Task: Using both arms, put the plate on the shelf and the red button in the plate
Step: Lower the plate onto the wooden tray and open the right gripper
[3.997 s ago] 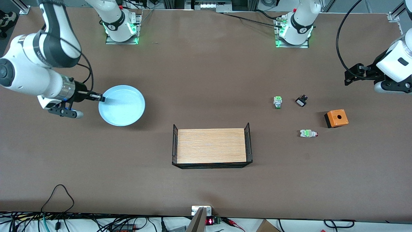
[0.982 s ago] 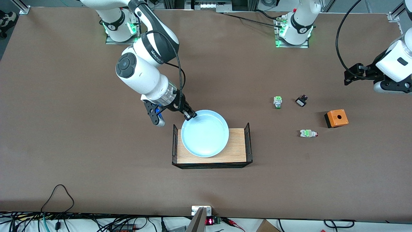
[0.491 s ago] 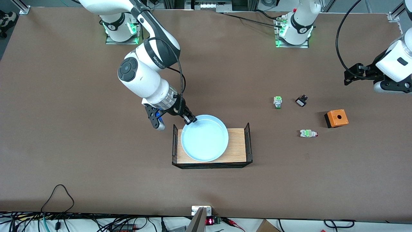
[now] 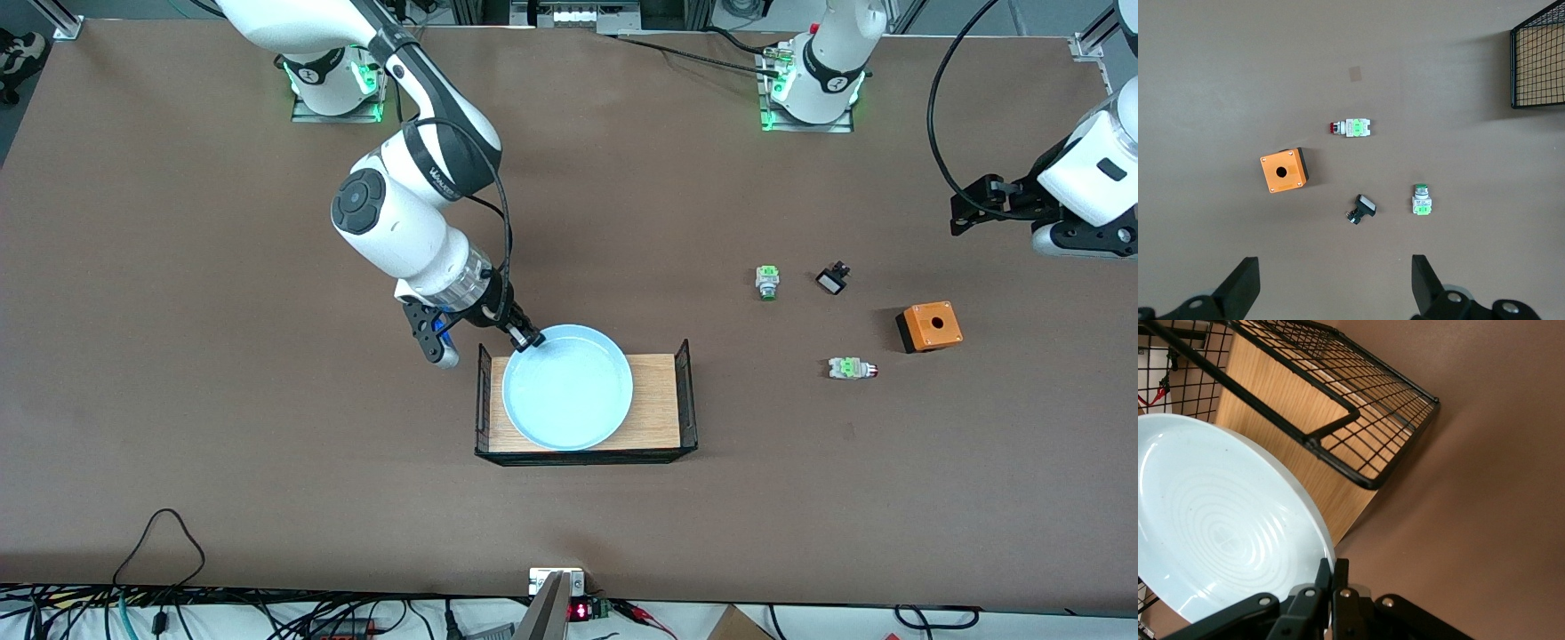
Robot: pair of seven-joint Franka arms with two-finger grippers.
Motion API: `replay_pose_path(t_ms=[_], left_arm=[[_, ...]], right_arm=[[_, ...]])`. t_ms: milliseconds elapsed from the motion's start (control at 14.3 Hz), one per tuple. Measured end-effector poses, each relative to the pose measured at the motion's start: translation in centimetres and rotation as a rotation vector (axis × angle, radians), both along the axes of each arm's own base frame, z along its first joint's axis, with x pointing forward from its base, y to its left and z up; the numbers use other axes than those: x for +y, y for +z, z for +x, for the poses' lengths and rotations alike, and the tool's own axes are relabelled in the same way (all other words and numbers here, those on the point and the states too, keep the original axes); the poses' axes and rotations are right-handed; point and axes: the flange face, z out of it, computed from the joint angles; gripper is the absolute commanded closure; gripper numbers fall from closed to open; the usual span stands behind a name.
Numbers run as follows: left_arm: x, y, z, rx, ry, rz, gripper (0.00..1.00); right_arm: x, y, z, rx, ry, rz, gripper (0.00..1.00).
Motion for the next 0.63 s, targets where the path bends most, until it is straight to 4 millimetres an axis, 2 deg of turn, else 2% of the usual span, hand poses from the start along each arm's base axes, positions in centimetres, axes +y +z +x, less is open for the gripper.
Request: replay_pose_path(t_ms=[140,351,631], left_arm=[[0.0,0.0,0.0,0.000,0.000,0.000,0.00],[0.0,0.0,0.0,0.000,0.000,0.000,0.00],[0.0,0.0,0.0,0.000,0.000,0.000,0.00]], right_arm=[[0.7,-0.8,-0.3,0.000,0.007,-0.001,1.00],[1.9,-0.9,-1.1,-0.005,0.025,0.001,1.00],[1.7,-0.5,-0.9,-0.012,0.021,0.000,1.00]])
